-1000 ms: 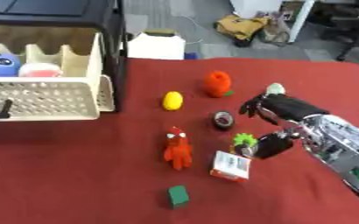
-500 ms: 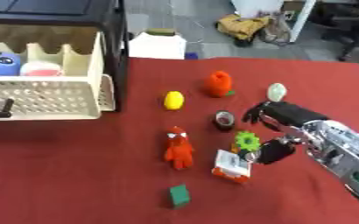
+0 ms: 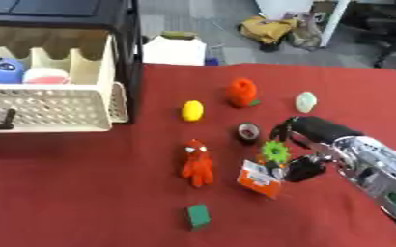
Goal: Pick up objects from table and place into drawer.
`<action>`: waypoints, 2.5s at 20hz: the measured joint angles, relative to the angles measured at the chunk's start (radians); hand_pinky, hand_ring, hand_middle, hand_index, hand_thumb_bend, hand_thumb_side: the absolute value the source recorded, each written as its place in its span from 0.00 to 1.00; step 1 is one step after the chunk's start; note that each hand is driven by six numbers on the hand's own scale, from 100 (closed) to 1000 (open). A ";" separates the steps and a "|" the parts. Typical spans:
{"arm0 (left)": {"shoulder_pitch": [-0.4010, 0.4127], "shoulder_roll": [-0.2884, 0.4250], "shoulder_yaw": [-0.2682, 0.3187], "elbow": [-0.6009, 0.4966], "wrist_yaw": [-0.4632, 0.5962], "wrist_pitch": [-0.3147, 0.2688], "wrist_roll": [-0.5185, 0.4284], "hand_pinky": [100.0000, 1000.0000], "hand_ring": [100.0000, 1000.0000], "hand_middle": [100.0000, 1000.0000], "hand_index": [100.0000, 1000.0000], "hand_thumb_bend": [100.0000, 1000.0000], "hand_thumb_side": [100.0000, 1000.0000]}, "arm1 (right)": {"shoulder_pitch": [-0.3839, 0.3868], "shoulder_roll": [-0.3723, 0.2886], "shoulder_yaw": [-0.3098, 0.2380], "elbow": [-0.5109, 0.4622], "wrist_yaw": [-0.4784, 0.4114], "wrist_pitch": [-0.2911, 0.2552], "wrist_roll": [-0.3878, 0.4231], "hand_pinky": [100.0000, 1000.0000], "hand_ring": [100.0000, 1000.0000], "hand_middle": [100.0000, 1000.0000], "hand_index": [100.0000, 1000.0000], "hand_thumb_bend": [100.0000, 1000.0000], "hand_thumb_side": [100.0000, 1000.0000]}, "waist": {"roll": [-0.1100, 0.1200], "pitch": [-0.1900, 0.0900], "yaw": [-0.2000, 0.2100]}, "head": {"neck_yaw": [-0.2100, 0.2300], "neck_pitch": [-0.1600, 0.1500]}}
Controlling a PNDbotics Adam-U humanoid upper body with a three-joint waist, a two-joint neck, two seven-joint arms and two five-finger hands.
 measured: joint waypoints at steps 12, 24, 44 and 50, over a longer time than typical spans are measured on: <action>0.000 0.000 0.000 0.000 0.000 -0.002 -0.007 0.37 0.25 0.31 0.75 0.00 1.00 | -0.015 0.000 -0.001 0.006 -0.054 0.006 0.017 0.63 0.72 0.55 0.78 0.42 0.28 | -0.002 0.000 0.002 | 0.000 -0.005; -0.004 0.000 -0.002 0.000 0.000 -0.002 -0.011 0.37 0.26 0.31 0.75 0.00 1.00 | -0.028 0.000 -0.013 0.030 -0.080 -0.002 0.095 0.66 0.77 0.68 0.87 0.48 0.24 | -0.008 0.006 0.008 | -0.001 -0.014; -0.005 0.000 -0.002 0.000 0.000 -0.006 -0.015 0.36 0.26 0.31 0.75 0.00 1.00 | -0.027 0.000 -0.012 0.036 -0.071 0.022 0.022 0.56 0.68 0.51 0.72 0.39 0.26 | -0.008 0.008 0.011 | -0.005 -0.017; -0.005 0.000 -0.002 0.000 0.000 -0.007 -0.016 0.36 0.26 0.31 0.75 0.00 1.00 | -0.027 0.006 -0.012 0.042 -0.072 0.031 -0.006 0.54 0.65 0.46 0.68 0.34 0.25 | -0.008 0.011 0.012 | -0.005 -0.019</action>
